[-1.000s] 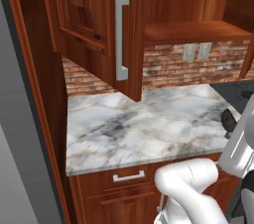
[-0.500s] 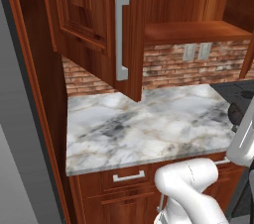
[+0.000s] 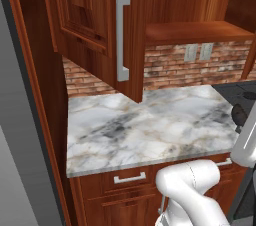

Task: Open the cabinet and move the ladle to the pot. Then close the cabinet.

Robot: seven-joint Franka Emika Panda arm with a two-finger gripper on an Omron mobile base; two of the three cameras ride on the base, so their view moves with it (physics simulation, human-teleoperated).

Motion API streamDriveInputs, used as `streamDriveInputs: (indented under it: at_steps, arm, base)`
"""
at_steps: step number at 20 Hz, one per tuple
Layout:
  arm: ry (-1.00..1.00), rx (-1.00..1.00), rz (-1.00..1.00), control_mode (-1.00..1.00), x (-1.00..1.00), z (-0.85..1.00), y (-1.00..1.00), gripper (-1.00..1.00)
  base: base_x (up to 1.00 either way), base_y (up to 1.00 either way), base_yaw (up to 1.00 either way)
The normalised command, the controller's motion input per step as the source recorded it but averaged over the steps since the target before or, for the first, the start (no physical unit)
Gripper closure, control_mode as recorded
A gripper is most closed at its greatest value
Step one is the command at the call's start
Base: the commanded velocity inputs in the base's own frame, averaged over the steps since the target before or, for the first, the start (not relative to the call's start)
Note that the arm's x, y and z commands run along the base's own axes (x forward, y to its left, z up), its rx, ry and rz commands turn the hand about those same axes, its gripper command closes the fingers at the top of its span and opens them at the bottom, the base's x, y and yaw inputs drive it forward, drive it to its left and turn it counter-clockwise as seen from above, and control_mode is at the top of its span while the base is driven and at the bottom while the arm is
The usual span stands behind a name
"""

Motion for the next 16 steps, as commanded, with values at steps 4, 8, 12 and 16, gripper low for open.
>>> streamDriveInputs:
  at_steps: [4, 8, 12, 16]
  arm:
    - [0.00, 0.00, 0.00, -1.00, 0.00, 0.00, 0.00, 1.00]
    - [0.00, 0.00, 0.00, -1.00, 0.00, 0.00, 0.00, 1.00]
    - [0.00, 0.00, 0.00, -1.00, -0.01, 0.00, 0.00, 1.00]
    - [0.00, 0.00, 0.00, 1.00, -0.03, 0.00, 0.00, 1.00]
  base:
    - [0.00, 0.00, 0.00]
    - [0.00, 0.00, 0.00]
    - [0.00, 0.00, 0.00]
    - [-0.04, 0.00, 0.00]
